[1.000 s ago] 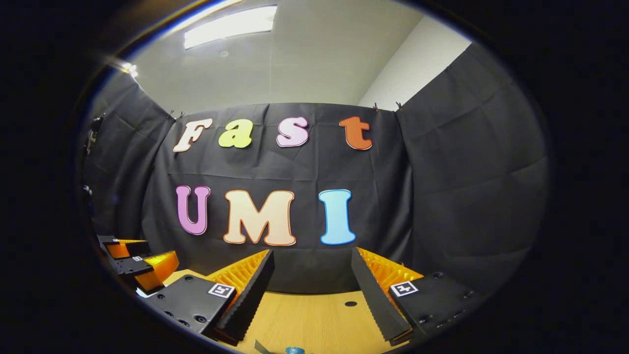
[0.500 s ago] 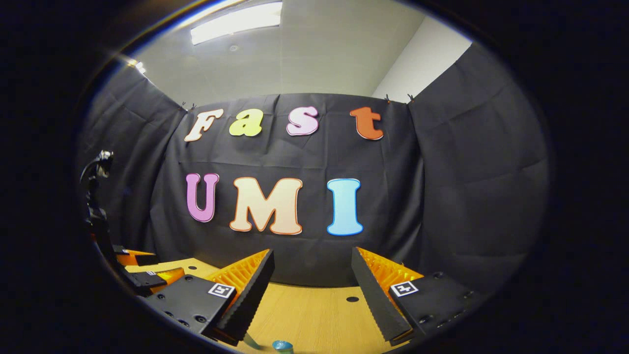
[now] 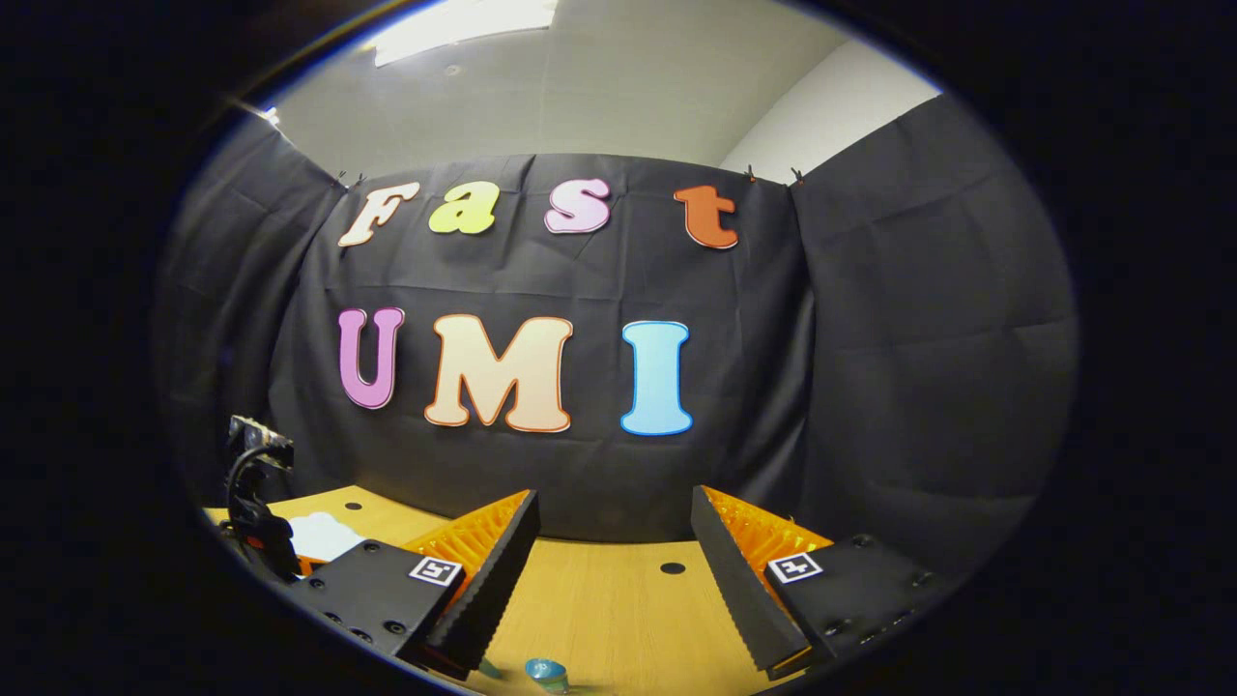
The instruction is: First open the suitcase, pack the skin care products into it, and then close the suitcase.
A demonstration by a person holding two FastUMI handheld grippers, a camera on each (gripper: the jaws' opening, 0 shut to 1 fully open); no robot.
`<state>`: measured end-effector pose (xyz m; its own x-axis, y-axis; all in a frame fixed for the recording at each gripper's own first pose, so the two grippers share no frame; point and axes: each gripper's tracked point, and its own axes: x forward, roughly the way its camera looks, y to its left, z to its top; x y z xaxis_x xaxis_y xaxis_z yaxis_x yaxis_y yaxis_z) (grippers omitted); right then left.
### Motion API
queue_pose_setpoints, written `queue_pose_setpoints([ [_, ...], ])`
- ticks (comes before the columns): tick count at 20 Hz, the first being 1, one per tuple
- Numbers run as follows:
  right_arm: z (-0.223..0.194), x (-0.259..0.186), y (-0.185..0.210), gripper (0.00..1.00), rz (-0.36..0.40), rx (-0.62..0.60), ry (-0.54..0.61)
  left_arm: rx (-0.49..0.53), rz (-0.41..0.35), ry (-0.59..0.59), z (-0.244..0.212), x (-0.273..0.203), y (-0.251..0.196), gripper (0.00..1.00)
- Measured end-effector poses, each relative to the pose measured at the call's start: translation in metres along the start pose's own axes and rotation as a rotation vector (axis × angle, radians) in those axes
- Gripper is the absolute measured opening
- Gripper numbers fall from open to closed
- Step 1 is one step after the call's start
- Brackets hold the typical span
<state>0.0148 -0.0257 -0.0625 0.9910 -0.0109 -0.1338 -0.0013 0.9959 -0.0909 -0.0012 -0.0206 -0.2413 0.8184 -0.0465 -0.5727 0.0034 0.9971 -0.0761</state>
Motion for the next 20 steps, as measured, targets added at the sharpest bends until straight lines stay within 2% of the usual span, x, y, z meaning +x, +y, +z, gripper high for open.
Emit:
queue_pose_setpoints([
  [6,-0.017,0.003,-0.007,0.98,-0.023,-0.016,0.044,-0.033,0.007,0.178,-0.046,0.026,-0.001,0.96],
  [10,-0.025,0.005,-0.007,0.99,-0.024,-0.031,0.068,-0.106,0.011,0.272,-0.067,0.039,-0.002,0.94],
  [14,-0.028,0.004,-0.009,0.99,-0.031,-0.039,0.07,-0.07,0.027,0.316,-0.073,0.05,-0.002,0.92],
  [20,-0.033,0.003,-0.013,0.99,-0.048,-0.044,0.077,-0.097,0.008,0.367,-0.078,0.057,0.0,0.89],
])
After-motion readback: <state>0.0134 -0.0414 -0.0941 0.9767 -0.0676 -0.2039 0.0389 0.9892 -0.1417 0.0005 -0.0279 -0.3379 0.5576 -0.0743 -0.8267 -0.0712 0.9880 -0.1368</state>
